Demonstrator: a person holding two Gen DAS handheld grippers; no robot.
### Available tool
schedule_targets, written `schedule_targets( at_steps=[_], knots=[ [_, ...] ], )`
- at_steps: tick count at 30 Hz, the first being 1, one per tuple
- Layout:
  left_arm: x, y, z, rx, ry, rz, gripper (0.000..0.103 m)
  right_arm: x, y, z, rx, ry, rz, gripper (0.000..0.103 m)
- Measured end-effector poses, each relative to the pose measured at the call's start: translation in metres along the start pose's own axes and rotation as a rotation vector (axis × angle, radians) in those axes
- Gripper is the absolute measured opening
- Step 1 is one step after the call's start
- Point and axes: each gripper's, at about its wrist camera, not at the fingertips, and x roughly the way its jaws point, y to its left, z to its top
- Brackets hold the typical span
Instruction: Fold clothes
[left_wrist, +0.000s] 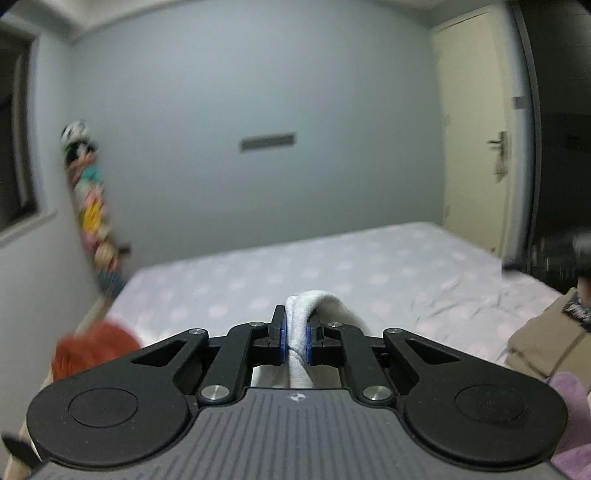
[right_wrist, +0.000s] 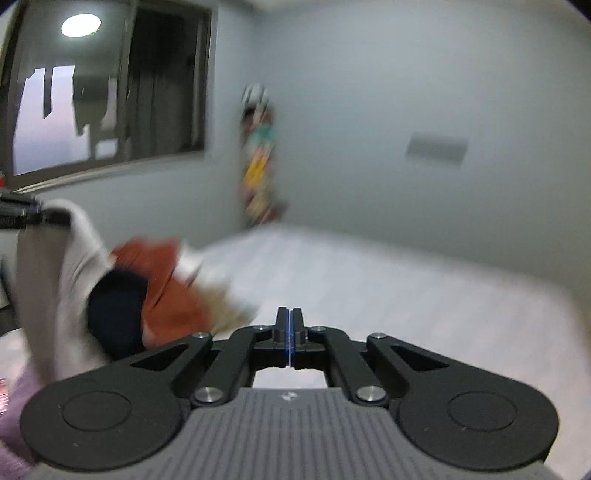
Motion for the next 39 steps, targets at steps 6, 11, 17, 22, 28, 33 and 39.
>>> schedule_targets(
  at_steps=[6,11,17,22,28,33,39],
  knots=[
    [-0.012,0.045,-0.041,-0.139,0.009,0.05,0.007,0.082,0.019,-0.073,0.122,0.208,0.276,0.019],
    [-0.044,0.068,-0.06,-0.218,-0.006,0.1,0.007,0.163,0.049,-0.096,0.182,0.316,0.413,0.038],
    [-0.067,0.094,-0.076,-0.304,0.001,0.147,0.008,0.235,0.078,-0.109,0.226,0.394,0.564,0.057],
    [-0.08,0.114,-0.09,-0.364,0.016,0.182,0.008,0.265,0.087,-0.131,0.262,0.477,0.621,0.056],
    [-0.084,0.124,-0.1,-0.4,0.04,0.225,0.008,0.276,0.105,-0.144,0.301,0.497,0.707,0.016],
    [-0.089,0.131,-0.104,-0.425,0.048,0.25,0.008,0.236,0.103,-0.125,0.245,0.419,0.674,0.013],
    [-0.094,0.129,-0.106,-0.411,0.046,0.254,0.008,0.183,0.114,-0.105,0.088,0.309,0.63,0.01]
  ],
)
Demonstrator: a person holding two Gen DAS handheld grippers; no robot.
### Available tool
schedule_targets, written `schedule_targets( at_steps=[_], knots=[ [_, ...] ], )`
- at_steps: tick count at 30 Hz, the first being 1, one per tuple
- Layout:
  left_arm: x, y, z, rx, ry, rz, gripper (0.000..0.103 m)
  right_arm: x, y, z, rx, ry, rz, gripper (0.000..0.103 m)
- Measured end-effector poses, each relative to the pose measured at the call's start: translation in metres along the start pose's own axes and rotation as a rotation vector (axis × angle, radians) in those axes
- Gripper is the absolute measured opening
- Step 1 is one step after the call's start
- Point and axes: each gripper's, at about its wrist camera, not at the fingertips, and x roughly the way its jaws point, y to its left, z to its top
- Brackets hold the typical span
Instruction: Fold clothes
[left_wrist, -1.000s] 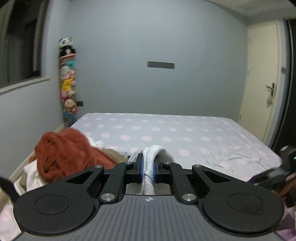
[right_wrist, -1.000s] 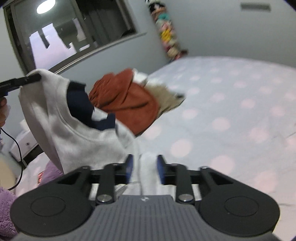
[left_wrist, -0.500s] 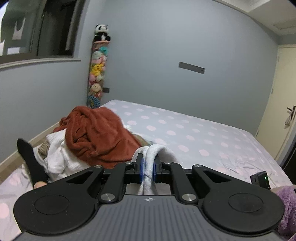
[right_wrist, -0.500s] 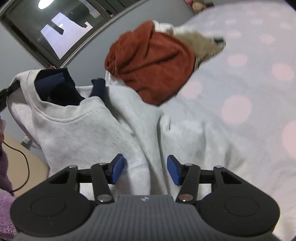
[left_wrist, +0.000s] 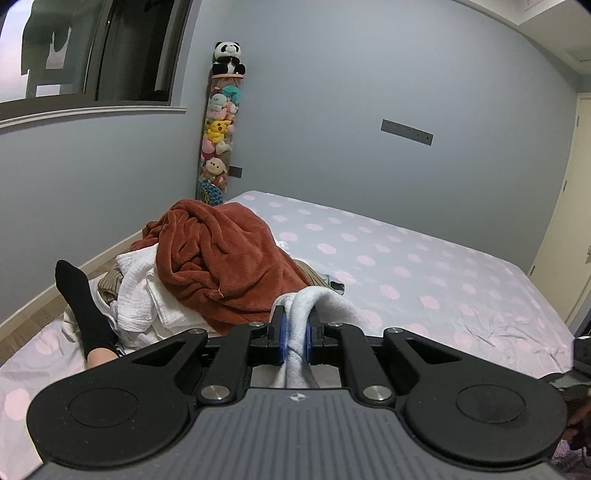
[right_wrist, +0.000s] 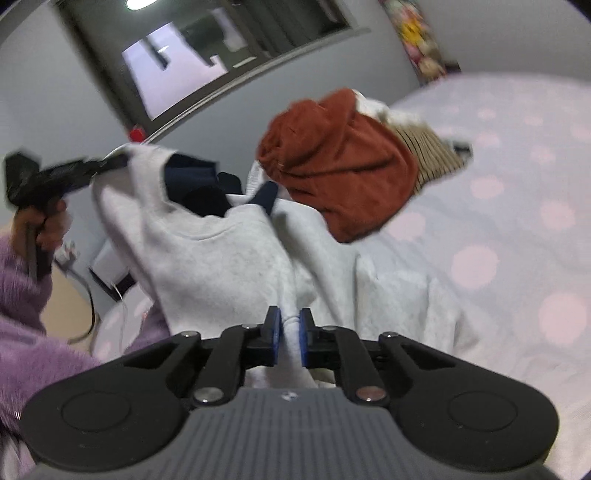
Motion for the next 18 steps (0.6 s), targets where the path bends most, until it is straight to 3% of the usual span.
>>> schedule_targets(
  at_steps=[5,7,13,18],
  knots=[
    [-0.001,0.01,-0.004,-0.028,0.01,0.025,0.008,-0.02,0.042,-0.008,-0.121,-0.018,-0.011,0.009],
    [-0.002,0.013,-0.004,-0.045,0.008,0.037,0.008,-0.026,0.05,-0.01,-0.135,-0.049,-0.058,0.008],
    [-0.014,-0.011,0.021,-0.008,-0.067,-0.034,0.008,-0.068,0.076,0.01,-0.265,-0.225,-0.364,0.007],
    [-0.029,-0.067,0.058,0.109,-0.179,-0.199,0.008,-0.143,0.097,0.044,-0.343,-0.471,-0.684,0.007]
  ],
)
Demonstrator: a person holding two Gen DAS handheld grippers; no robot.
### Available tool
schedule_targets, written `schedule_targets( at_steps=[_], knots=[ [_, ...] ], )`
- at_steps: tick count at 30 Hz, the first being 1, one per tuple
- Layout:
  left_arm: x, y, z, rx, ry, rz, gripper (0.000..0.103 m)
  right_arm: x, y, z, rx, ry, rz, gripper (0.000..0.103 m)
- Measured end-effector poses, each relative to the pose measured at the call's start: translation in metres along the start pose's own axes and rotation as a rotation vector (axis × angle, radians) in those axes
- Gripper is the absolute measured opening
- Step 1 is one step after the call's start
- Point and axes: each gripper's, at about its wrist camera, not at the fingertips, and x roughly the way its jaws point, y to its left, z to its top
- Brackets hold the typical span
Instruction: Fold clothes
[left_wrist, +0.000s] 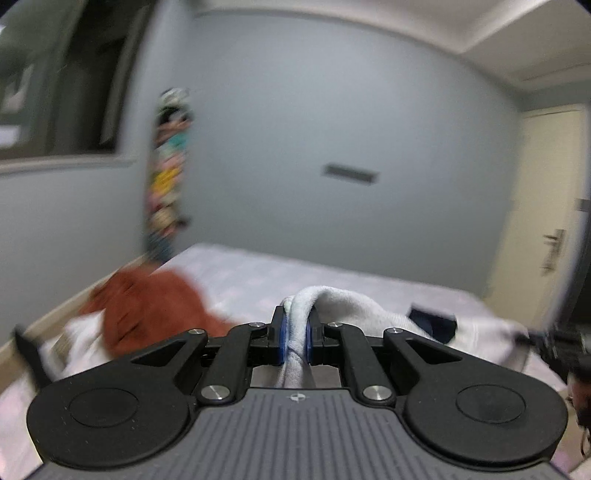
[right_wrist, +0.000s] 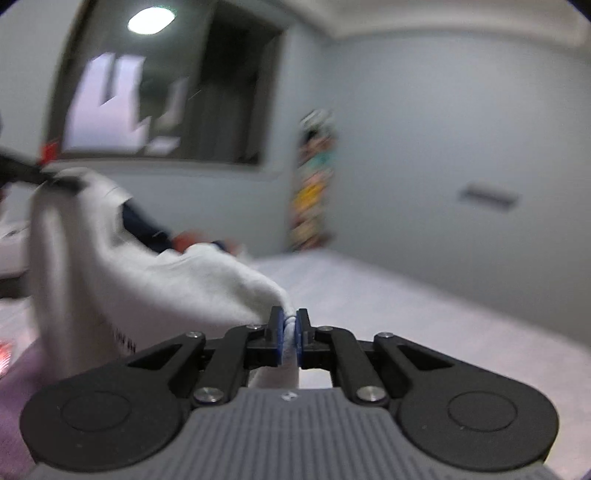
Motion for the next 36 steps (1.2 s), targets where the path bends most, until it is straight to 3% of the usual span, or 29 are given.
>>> schedule_targets(
  at_steps=[4,10,18,21,24,27,36],
  knots=[
    [-0.003,-0.042,0.032,0.085,-0.097,-0.114,0.008,-0.046,-0.031,0.044,-0.013,-0.149,-0.209,0.007],
    [-0.033,-0.084,0.069,0.129,-0.283,-0.215,0.008,-0.116,-0.029,0.093,-0.113,-0.329,-0.404,0.007],
    [-0.082,-0.117,0.097,0.175,-0.499,-0.306,0.008,-0.19,-0.007,0.137,-0.21,-0.536,-0.521,0.007],
    [-0.085,-0.128,0.106,0.207,-0.545,-0.334,0.008,-0.198,-0.009,0.15,-0.223,-0.568,-0.559,0.007],
    [-0.063,-0.143,0.114,0.248,-0.505,-0.332,0.008,-0.195,-0.017,0.158,-0.225,-0.566,-0.585,0.007],
    [-0.018,-0.15,0.113,0.255,-0.393,-0.331,0.008,-0.175,-0.037,0.15,-0.194,-0.494,-0.59,0.007],
    [0.172,-0.174,0.057,0.268,-0.036,-0.278,0.008,-0.066,-0.109,0.068,-0.075,-0.193,-0.595,0.007]
  ],
)
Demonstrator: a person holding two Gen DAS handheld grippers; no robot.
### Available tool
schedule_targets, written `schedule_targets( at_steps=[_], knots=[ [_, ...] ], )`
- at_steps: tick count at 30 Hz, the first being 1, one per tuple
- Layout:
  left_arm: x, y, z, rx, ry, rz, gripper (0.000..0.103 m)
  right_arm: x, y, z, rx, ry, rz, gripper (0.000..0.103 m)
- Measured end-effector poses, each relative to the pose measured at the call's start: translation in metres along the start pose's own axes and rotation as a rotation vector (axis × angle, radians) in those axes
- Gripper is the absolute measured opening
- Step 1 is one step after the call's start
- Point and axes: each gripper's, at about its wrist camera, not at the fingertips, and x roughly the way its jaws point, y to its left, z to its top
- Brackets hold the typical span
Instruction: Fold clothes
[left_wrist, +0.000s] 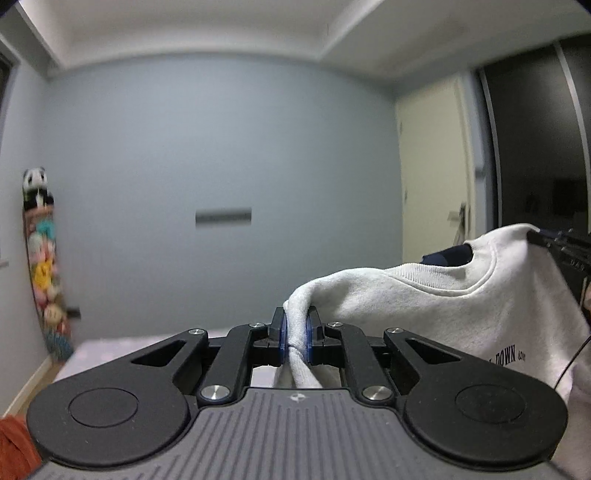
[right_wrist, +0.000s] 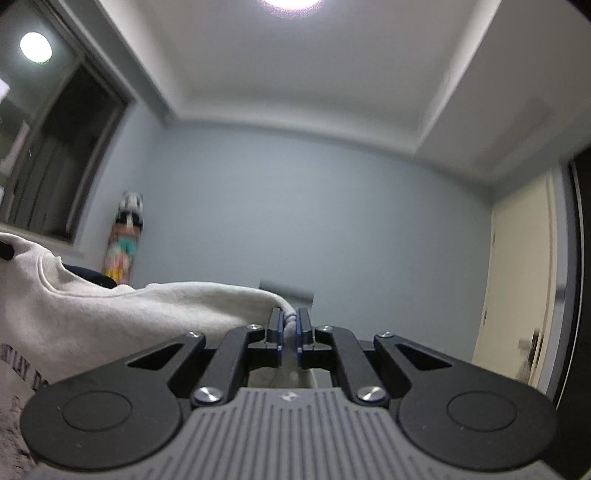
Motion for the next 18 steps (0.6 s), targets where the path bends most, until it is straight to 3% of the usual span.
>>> schedule_targets(
  at_steps=[7,13,18],
  knots=[
    [0.159,0.03,-0.049,-0.023,0.225,0.033,0.008,0.124,-0.004,-0.087,0.02,0.245,0.017,0.007],
    [0.28,0.066,-0.113,-0.051,0.422,0.071,0.008,0.231,-0.001,-0.178,0.042,0.462,0.028,0.007],
    [0.343,0.082,-0.183,-0.122,0.527,0.086,0.008,0.29,0.005,-0.259,0.075,0.613,0.018,0.007]
  ],
)
